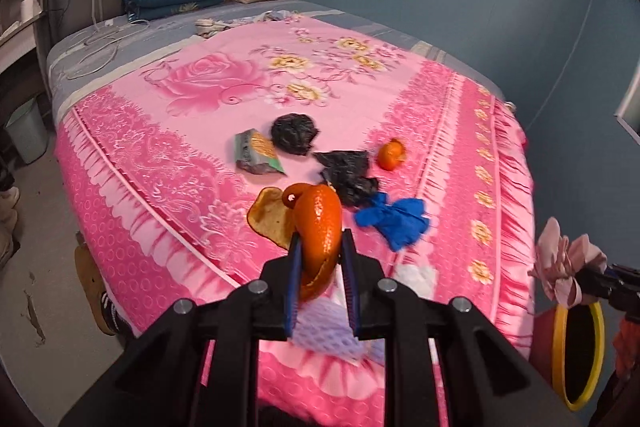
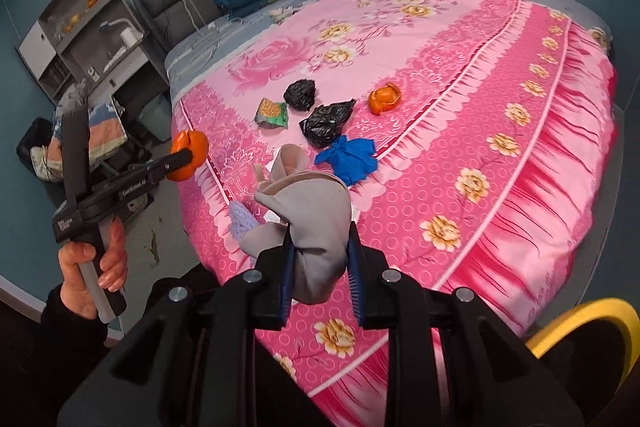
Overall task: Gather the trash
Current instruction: 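Carry both items over the bin and open both tools to drop them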
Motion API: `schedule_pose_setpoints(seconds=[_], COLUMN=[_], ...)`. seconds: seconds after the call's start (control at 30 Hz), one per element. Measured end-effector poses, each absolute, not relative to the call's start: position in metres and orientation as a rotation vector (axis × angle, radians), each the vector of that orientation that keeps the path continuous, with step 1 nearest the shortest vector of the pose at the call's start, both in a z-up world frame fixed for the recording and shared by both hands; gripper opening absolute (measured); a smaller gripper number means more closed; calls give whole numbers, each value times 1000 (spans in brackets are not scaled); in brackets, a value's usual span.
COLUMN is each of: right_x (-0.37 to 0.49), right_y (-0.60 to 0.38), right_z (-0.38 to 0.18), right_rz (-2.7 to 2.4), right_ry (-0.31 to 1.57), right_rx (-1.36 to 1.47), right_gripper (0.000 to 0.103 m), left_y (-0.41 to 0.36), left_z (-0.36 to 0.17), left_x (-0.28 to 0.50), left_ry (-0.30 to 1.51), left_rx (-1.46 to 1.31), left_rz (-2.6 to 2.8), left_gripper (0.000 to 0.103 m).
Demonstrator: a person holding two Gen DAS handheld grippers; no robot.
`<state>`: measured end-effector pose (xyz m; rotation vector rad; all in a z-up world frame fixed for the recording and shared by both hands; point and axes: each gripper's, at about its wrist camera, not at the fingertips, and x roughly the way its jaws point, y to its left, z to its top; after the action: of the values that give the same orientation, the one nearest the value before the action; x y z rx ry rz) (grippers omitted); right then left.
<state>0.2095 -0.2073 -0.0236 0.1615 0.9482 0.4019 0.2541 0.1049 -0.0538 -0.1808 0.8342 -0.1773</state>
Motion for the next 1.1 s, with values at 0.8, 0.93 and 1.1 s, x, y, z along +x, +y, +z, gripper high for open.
schedule_pose_setpoints(seconds=[0.8,0.93,1.1], right_x=[65,42,20], right_y=[-388,-408,-431], right_z=[106,119,128], right_rz=[94,13,-55], right_ry=[519,485,452], right_rx=[304,297,311], right_gripper=[22,22,23], left_y=[-52,-77,-114], left_z=[37,42,41], left_x=[149,138,124], left_ry=[694,703,735], left_rx=[-115,-113,-98], left_rz=[-527,-598,-705], left_gripper=[18,18,18])
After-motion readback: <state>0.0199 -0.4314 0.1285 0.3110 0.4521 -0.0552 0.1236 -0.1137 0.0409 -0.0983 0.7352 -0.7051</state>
